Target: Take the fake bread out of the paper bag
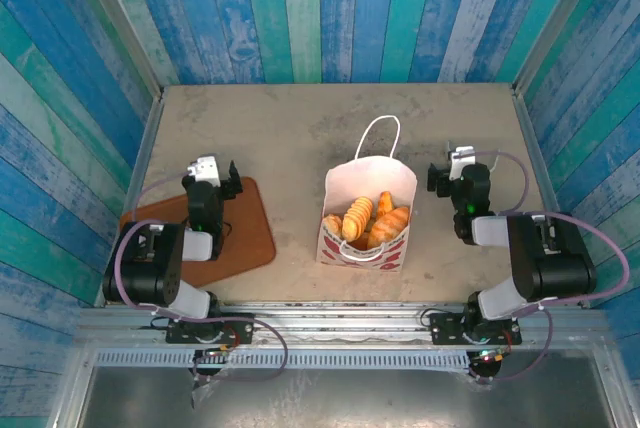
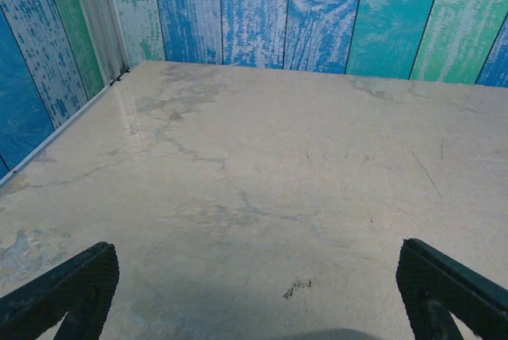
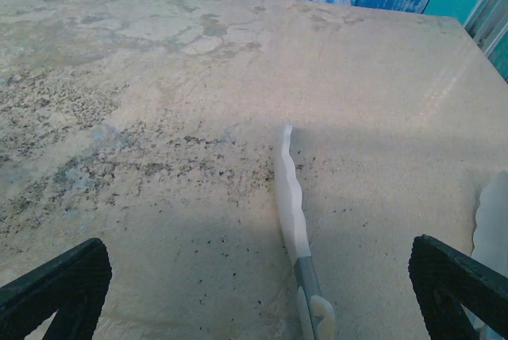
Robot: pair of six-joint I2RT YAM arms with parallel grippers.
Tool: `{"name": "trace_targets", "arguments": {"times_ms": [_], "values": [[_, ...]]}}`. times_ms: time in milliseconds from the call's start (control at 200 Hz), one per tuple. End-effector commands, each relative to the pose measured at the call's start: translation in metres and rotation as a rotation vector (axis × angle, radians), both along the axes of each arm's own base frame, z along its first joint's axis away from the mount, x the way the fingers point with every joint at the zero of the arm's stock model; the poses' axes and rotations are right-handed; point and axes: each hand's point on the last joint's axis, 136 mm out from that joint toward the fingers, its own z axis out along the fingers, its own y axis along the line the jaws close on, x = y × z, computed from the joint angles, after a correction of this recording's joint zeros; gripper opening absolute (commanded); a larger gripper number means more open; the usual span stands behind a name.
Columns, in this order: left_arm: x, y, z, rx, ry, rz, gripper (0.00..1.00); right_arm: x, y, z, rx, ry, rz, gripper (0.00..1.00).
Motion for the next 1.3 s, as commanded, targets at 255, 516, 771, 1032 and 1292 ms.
{"name": "trace_targets", "arguments": {"times_ms": [255,516,771,1032,1292], "values": [[0.006,0.003,0.005,0.015,-0.023,0.015,0.94,0.007,0.000,0.009,-0.008,-0.031,-0.006,1.00],[0.006,0.003,0.006,0.013,-0.024,0.016,0.94,0.007,0.000,0.008,-0.008,-0.027,-0.006,1.00],[0.006,0.003,0.005,0.013,-0.023,0.015,0.94,0.007,0.000,0.008,-0.007,-0.028,-0.005,1.00],[0.004,0.001,0.007,0.016,-0.033,0.000,0.94,0.005,0.002,0.012,-0.005,-0.040,0.004,1.00],[-0.009,0.005,0.030,-0.006,-0.058,0.025,0.94,0.002,0.009,0.036,0.019,0.039,0.038,1.00]]}}
